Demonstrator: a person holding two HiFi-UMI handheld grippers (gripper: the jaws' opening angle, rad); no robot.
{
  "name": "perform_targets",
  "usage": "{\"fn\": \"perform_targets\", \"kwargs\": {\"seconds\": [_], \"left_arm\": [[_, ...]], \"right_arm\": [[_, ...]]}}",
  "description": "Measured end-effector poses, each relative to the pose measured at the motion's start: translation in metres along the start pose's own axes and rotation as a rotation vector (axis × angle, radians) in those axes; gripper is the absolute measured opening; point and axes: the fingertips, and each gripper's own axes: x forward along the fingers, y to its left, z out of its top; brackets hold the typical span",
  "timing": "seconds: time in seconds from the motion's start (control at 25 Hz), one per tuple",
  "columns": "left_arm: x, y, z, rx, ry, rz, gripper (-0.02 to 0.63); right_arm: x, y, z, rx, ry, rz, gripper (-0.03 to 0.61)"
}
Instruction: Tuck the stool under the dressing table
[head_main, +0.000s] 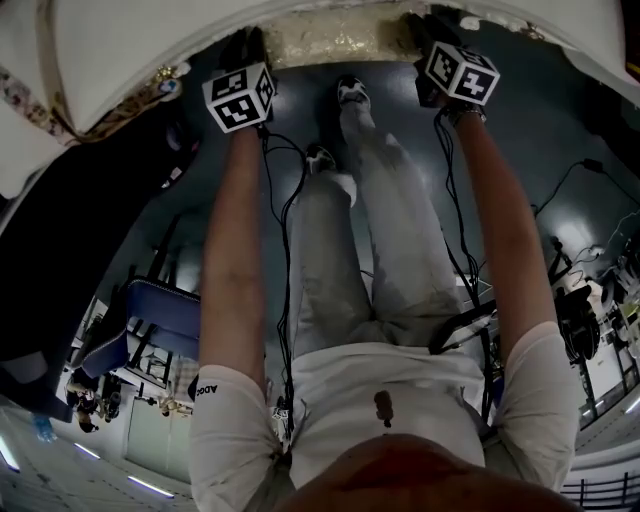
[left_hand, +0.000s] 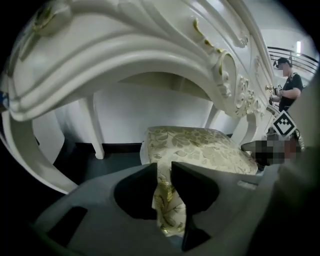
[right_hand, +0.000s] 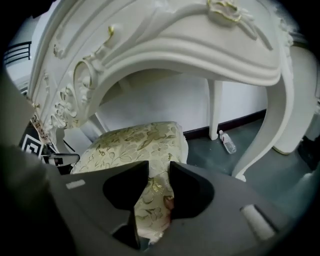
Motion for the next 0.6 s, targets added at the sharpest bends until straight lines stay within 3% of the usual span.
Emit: {"fn": "perform_targets", "kwargs": {"seconds": [0.12,0.24,0.44,0.6], "left_arm": [[-0.016,-0.010,-0.011,0.031,0.037,-0.009,0.067],[-0.037,-0.019,-0.038,0.044,0.081,-0.041,0.104],[-0.062,-0.023,-0.090,0.029,0.199,-0.040,0.129],[-0.060,-0.024,-0.100,0.015,0.216,-0.054,0.140]], "right_arm": [[-0.013,0.006,-0.007,-0.040,0.017,-0.025,0.114],[-0.030,0.018,-0.027,-0.094,0.068,-0.043,0.113],[-0.055,0.008,-0.081,-0.081,0.175,-0.079,0.121],[-0.050,0.002,-0.092,-0.067,0.200,-0.080,0.121]]}}
